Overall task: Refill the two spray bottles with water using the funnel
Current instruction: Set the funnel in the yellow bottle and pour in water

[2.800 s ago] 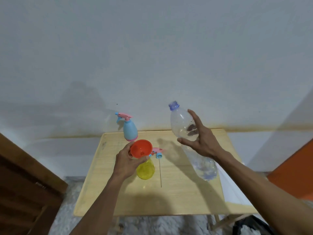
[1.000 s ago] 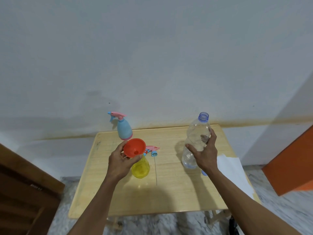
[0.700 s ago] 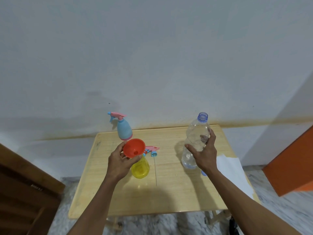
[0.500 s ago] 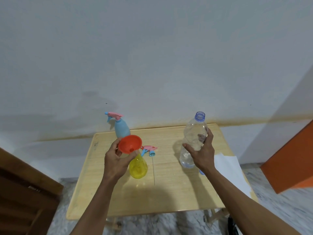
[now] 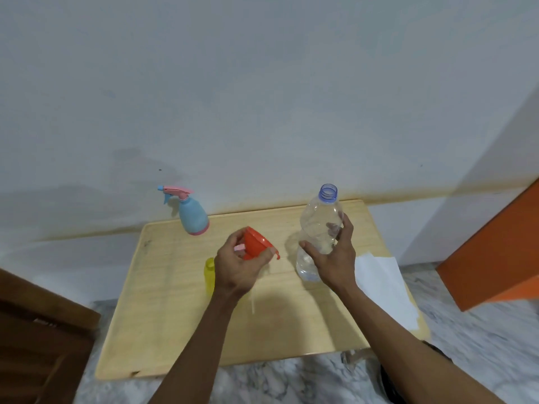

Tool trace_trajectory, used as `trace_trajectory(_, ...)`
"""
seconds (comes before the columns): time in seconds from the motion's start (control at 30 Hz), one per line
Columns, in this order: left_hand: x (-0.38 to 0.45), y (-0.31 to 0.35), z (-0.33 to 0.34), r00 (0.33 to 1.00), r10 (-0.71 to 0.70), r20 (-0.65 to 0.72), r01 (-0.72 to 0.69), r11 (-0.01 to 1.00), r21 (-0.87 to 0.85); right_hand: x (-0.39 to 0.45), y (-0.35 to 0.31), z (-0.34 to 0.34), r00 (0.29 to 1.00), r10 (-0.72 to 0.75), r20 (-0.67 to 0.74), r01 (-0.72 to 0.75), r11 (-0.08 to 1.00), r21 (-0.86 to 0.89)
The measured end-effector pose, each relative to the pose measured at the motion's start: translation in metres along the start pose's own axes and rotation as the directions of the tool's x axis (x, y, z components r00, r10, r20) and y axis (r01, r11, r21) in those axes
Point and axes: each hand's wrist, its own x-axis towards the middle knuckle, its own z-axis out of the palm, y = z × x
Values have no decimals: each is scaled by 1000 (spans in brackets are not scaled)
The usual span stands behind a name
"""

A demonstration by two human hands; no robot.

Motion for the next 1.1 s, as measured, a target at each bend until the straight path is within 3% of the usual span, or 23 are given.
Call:
trace_trajectory(0.1,6,-26,25,995,-9,101,-23,948,317,1,2,-1,1000,-4,7,4,1000,11)
trace_trajectory(0.23,17,-51,53,967,-142,213,-30,764,645,2,2,-4,1000,13,22,-14,999,37)
trace_trajectory(0.33,24,-64,68,951,-179,253,-93,614,784,4,4,-4,1000,3,29,-4,999,40)
trace_trajectory(0.43,30,-79,77,942,-196,272,-127,544,830,5,8,-5,999,-29,21,29,1000,2)
trace_trajectory(0.53,33,-90,84,947,-183,263,-121,556,822,5,11,-7,998,-52,17,53,999,-7)
trace_trajectory(0.73,31,-102,96,968,-150,200,-22,746,665,8,13,-8,999,-34,30,35,999,-21)
trace_trajectory(1.1,29,-113,101,966,-179,184,17,761,649,7,13,-5,997,16,69,-13,999,-48)
